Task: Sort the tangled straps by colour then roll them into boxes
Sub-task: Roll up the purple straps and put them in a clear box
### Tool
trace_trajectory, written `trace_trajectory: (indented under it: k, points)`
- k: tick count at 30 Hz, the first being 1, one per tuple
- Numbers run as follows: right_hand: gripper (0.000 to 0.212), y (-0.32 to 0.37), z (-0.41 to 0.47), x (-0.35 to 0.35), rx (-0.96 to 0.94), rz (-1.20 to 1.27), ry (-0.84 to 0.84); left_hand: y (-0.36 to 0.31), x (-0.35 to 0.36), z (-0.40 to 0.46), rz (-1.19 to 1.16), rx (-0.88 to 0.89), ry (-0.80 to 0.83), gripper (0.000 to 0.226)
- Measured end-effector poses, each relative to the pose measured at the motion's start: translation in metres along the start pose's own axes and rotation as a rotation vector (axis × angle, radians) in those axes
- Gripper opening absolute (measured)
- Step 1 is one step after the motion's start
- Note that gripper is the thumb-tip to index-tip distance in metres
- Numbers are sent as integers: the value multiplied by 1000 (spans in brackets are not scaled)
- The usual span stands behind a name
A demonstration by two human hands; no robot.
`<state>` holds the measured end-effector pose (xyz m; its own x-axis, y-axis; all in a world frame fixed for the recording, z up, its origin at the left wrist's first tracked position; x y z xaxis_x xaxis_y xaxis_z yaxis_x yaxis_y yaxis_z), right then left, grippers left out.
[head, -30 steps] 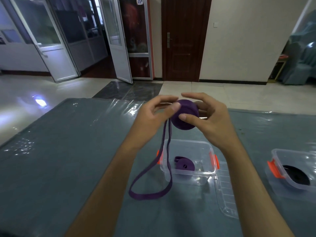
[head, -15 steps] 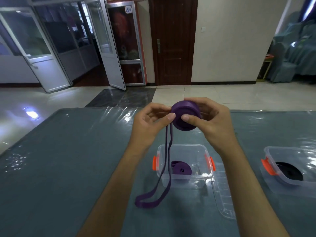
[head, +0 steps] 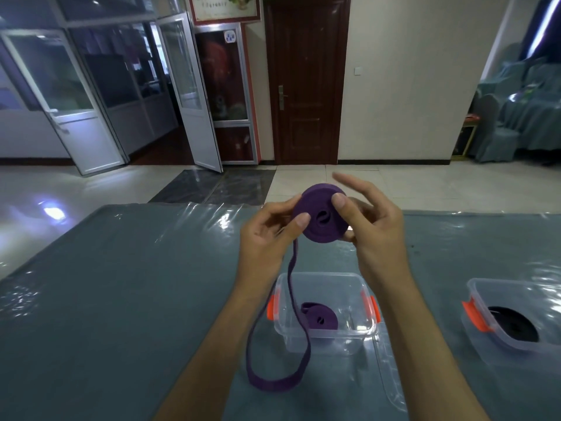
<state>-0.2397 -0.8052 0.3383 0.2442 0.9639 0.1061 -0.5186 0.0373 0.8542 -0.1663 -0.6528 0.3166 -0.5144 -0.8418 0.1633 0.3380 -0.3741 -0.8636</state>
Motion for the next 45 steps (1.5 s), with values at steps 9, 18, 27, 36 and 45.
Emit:
trace_trajectory:
  k: [9, 18, 27, 36, 45]
  points:
    - [53, -1, 4, -4, 5, -43, 123, -11, -5, 3, 55, 19, -21, 32]
    - [46, -5, 0, -10, 80, 31, 136, -10, -4, 9, -60, -30, 195, 39]
    - [41, -8, -2, -4, 62, -54, 81, -5, 1, 3, -68, -22, -26, 37]
    - [34, -2, -7, -8, -57, -113, 14, -10, -6, 6, 58, -47, 102, 31]
    - [39, -6, -4, -11, -7, -51, 49, -8, -4, 3, 98, 2, 67, 28]
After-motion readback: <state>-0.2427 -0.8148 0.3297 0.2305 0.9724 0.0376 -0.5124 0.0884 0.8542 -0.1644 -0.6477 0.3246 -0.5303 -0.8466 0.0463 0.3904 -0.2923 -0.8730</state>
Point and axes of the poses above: each hand's wrist, its own z-axis towards the middle knuckle, its own x-axis out of the palm, y = z × x, the point moved 5 cm from there along z, towards the middle knuckle, and after that the axes turned 7 degrees about y, right-handed, at the moved point
